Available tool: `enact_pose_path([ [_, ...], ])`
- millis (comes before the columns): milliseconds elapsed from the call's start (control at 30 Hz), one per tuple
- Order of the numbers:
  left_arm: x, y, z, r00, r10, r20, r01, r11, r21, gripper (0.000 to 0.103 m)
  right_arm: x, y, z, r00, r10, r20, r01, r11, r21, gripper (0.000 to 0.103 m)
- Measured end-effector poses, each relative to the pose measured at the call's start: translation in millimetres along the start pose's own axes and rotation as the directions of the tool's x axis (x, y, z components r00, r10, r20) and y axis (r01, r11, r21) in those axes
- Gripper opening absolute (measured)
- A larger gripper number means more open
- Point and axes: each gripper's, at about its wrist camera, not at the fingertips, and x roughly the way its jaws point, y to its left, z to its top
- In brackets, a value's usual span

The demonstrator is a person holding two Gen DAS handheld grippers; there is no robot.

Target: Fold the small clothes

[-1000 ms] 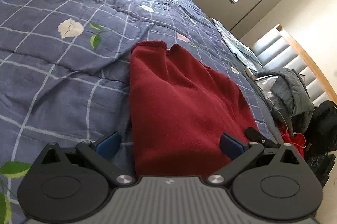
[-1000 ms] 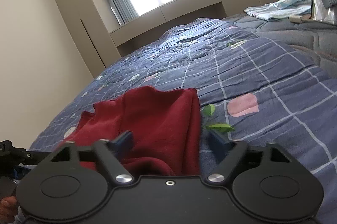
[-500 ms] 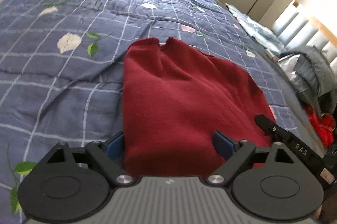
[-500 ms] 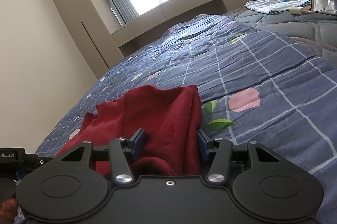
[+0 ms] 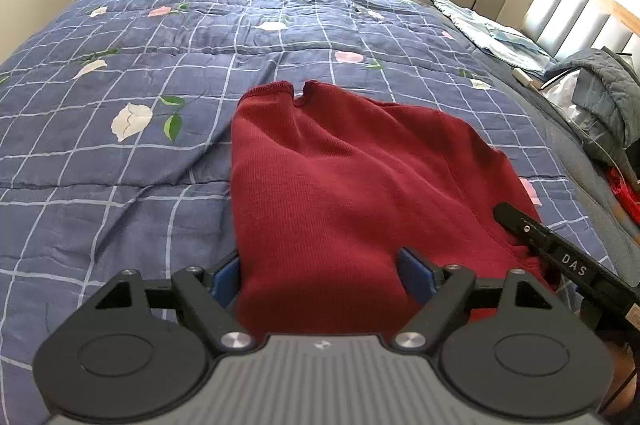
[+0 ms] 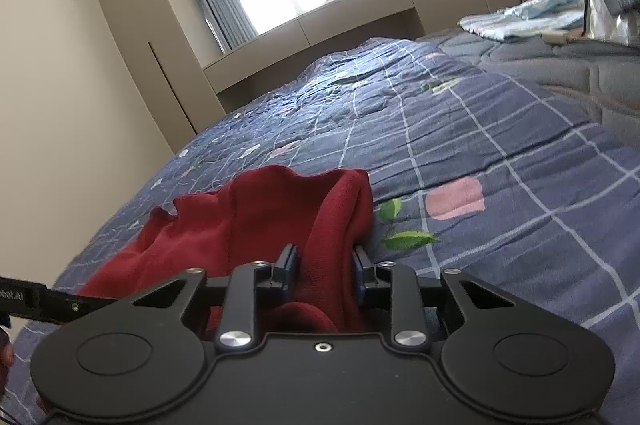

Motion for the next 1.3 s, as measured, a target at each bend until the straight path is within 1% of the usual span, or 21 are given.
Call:
enact_pose_path([
  [100, 0, 11, 0, 0.999, -0.048, -0.006, 0.047, 0.998, -0.05, 0.085, 1, 2, 0, 1.0, -0.008, 0.0, 0.008, 1.0, -0.012, 0.028],
  [200, 2, 32, -2, 0.993, -0.121, 0.004, 0.121, 0.985, -0.123, 0.087, 2, 1, 0, 1.0, -0.007, -0.001, 0.007, 1.0, -0.01, 0.028],
  [267, 7, 47, -6, 0.985, -0.172, 0.001, 0.169, 0.969, -0.178, 0.088, 2, 1, 0, 1.0, -0.004, -0.004, 0.004, 1.0, -0.006, 0.029],
  [333, 12, 58, -11, 0.974, -0.225, 0.004, 0.22, 0.947, -0.233, 0.087, 3, -1, 1, 1.0, 0.002, -0.008, -0.002, 1.0, 0.005, 0.03],
  [367, 15, 62, -12, 0.969, -0.246, 0.004, 0.239, 0.937, -0.253, 0.082, 3, -2, 1, 1.0, 0.005, -0.01, -0.005, 1.0, 0.012, 0.03],
  [400, 17, 65, -13, 0.964, -0.266, 0.006, 0.258, 0.928, -0.267, 0.08, 3, -3, 1, 1.0, 0.008, -0.012, -0.007, 1.0, 0.017, 0.03],
  [433, 17, 66, -12, 0.964, -0.266, 0.01, 0.258, 0.926, -0.275, 0.079, 4, -4, 1, 1.0, 0.008, -0.014, -0.008, 1.0, 0.019, 0.03],
  [500, 16, 62, -10, 0.969, -0.248, 0.006, 0.241, 0.936, -0.256, 0.072, 5, -3, 2, 1.0, 0.003, -0.016, -0.002, 1.0, 0.013, 0.03],
  [533, 12, 58, -8, 0.973, -0.231, 0.008, 0.226, 0.946, -0.233, 0.065, 4, -1, 2, 1.0, -0.004, -0.014, 0.004, 1.0, 0.002, 0.029],
  [567, 10, 54, -6, 0.976, -0.215, 0.009, 0.213, 0.955, -0.207, 0.058, 3, 2, 3, 1.0, -0.009, -0.012, 0.009, 1.0, -0.012, 0.026],
  [600, 6, 49, -3, 0.98, -0.2, 0.011, 0.198, 0.964, -0.175, 0.055, 2, 7, 4, 1.0, -0.013, -0.006, 0.013, 0.999, -0.029, 0.019],
  [633, 1, 43, 0, 0.984, -0.179, 0.015, 0.179, 0.975, -0.132, 0.05, 0, 11, 6, 1.0, -0.014, 0.003, 0.014, 0.999, -0.038, 0.017],
  [667, -4, 39, 2, 0.986, -0.165, 0.021, 0.166, 0.981, -0.102, 0.047, -2, 17, 8, 1.0, -0.016, 0.016, 0.016, 0.999, -0.033, 0.016],
  [700, -9, 37, 5, 0.987, -0.158, 0.033, 0.16, 0.984, -0.077, 0.046, -5, 22, 10, 1.0, -0.01, 0.026, 0.011, 1.0, -0.024, 0.015],
  [767, -19, 38, 10, 0.984, -0.17, 0.055, 0.173, 0.983, -0.059, 0.045, -9, 35, 15, 0.999, 0.004, 0.053, -0.002, 1.0, -0.022, 0.015],
  [833, -29, 43, 15, 0.983, -0.168, 0.075, 0.172, 0.984, -0.047, 0.044, -11, 52, 22, 0.996, 0.018, 0.082, -0.014, 0.999, -0.051, 0.015],
  [933, -48, 57, 22, 0.986, -0.115, 0.123, 0.119, 0.992, -0.028, 0.044, -6, 84, 28, 0.993, 0.066, 0.1, -0.056, 0.993, -0.106, 0.014],
  [1067, -73, 87, 25, 0.984, -0.039, 0.174, 0.046, 0.998, -0.033, 0.044, 14, 125, 30, 0.987, 0.13, 0.093, -0.113, 0.98, -0.165, 0.014],
  [1200, -86, 122, 25, 0.978, 0.049, 0.204, -0.036, 0.997, -0.063, 0.045, 42, 162, 22, 0.982, 0.183, 0.053, -0.171, 0.97, -0.174, 0.014],
  [1300, -89, 143, 23, 0.973, 0.095, 0.211, -0.079, 0.993, -0.082, 0.045, 61, 183, 14, 0.979, 0.203, 0.024, -0.197, 0.969, -0.153, 0.014],
])
